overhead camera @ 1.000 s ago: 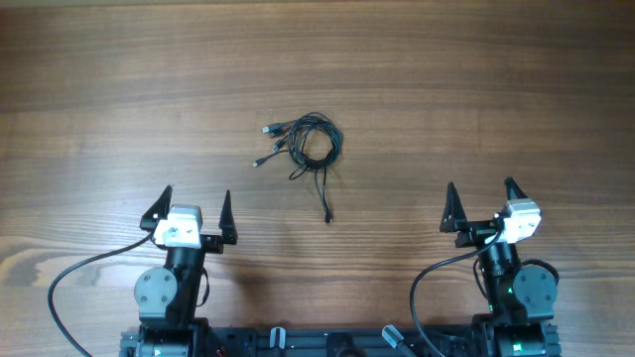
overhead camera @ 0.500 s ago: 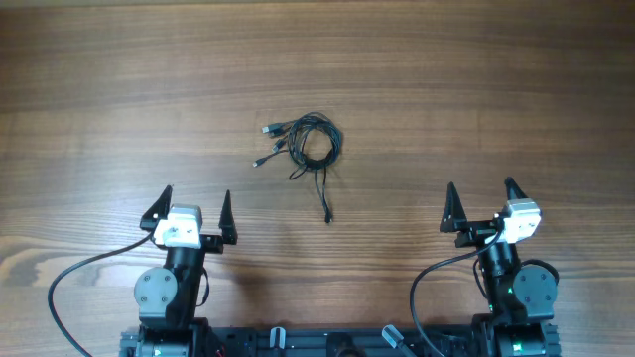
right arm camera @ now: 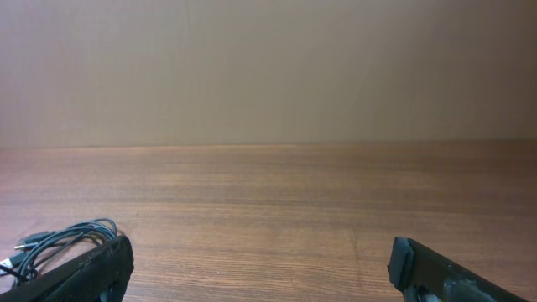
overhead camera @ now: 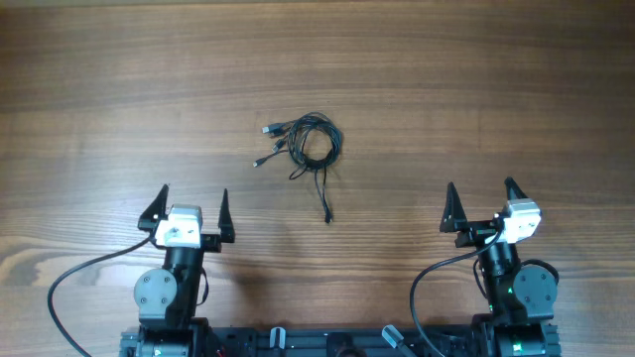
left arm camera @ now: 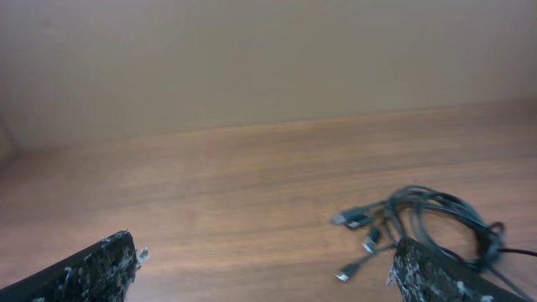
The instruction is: Untangle cables
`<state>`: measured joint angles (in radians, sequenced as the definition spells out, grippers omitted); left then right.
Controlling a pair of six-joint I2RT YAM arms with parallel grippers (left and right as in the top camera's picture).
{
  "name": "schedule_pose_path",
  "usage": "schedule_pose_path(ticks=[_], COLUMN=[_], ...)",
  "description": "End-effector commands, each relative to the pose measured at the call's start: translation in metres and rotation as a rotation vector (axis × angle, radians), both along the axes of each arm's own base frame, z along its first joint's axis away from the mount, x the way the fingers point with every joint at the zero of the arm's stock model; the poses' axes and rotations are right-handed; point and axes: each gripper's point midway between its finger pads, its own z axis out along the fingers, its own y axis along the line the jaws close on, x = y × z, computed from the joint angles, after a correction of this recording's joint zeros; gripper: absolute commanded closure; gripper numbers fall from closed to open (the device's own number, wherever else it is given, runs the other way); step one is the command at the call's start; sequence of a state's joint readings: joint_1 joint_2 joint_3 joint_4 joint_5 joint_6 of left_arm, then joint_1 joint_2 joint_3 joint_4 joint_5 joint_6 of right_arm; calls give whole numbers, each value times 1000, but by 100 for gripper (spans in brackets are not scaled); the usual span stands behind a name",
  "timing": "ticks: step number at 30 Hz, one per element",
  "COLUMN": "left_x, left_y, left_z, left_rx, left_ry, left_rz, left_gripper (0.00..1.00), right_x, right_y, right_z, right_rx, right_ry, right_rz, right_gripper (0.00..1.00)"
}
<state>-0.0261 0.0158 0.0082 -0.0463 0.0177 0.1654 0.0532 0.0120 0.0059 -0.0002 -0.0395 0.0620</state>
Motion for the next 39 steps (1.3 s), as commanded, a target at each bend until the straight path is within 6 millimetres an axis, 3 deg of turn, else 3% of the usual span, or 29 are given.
schedule_pose_path(ticks=[1,9,15,22,26,35,39], left_x=[0,0,1,-1,-8,-38,-37], left_y=[9,10,10,10,10,8,0], left_z=[-4,-2,17,38,65,154,166], left_rx=[96,101,82,-118,-162,-240,-235], left_ry=[13,5,-74,-137,-158,-218,-158], left_rz=[46,55,59,59,56,30,-10], left_gripper=[0,0,0,0,0,0,0], right_x=[0,0,0,0,0,0,0], right_y=[-4,-4,-4,-4,-4,-4,-4], right_z=[0,0,0,0,0,0,0], right_rx=[-10,-9,-10,-10,-9,-10,-9], right_ry=[-2,-2,-2,-2,-1,-2,-2], right_rz=[-20,-20,-20,-20,-20,-20,-20], right_gripper=[0,0,0,0,0,0,0])
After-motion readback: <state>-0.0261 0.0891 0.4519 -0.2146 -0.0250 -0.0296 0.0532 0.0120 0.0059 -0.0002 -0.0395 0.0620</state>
